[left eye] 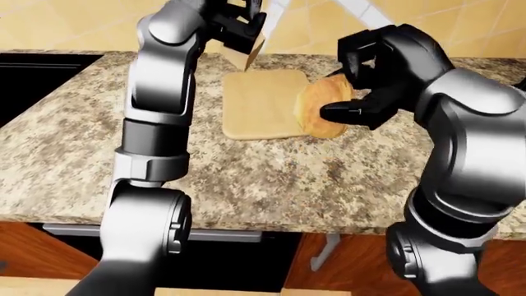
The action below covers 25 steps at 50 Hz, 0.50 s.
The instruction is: Place the bread and cheese on the cutting board.
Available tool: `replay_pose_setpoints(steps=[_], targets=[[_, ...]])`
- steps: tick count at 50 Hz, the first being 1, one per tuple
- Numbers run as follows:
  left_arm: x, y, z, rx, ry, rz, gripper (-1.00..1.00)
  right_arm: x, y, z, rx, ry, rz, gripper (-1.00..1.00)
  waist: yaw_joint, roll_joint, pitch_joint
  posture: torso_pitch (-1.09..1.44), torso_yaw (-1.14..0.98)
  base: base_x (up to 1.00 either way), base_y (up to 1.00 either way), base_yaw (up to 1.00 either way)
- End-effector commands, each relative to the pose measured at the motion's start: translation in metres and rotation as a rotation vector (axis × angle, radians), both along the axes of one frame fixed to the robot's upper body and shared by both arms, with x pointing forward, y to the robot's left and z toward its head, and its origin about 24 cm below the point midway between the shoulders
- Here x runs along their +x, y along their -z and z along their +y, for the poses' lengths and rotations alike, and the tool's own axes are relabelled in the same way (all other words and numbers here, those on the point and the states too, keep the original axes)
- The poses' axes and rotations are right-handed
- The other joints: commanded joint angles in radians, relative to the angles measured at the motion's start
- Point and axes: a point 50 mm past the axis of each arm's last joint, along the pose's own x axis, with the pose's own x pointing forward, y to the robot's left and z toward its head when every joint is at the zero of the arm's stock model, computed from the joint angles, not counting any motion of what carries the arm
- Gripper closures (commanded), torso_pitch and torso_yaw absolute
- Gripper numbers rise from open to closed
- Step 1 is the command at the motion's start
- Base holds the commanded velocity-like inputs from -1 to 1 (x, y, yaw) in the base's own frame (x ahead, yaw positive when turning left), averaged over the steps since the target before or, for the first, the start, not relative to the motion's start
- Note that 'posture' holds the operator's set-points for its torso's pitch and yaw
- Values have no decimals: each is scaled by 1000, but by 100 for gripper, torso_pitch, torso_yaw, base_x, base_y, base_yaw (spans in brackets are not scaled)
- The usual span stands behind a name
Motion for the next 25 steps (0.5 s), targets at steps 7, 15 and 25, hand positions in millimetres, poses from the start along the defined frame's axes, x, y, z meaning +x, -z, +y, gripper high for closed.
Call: replay_pose_setpoints(steps=[7,15,25], targets=[[5,-8,-16,-2,6,-73,99,29,-47,-3,-6,56,-109,95,2,-2,-34,0,0,0,0,0],[11,2,-18,-7,10,-56,99,30,-44,-5,-1,61,-105,95,6,-11,-35,0,0,0,0,0],[36,12,-27,-1,-29,-25,99,27,-38,-11,-4,65,-99,95,13,-20,-42,0,0,0,0,0]])
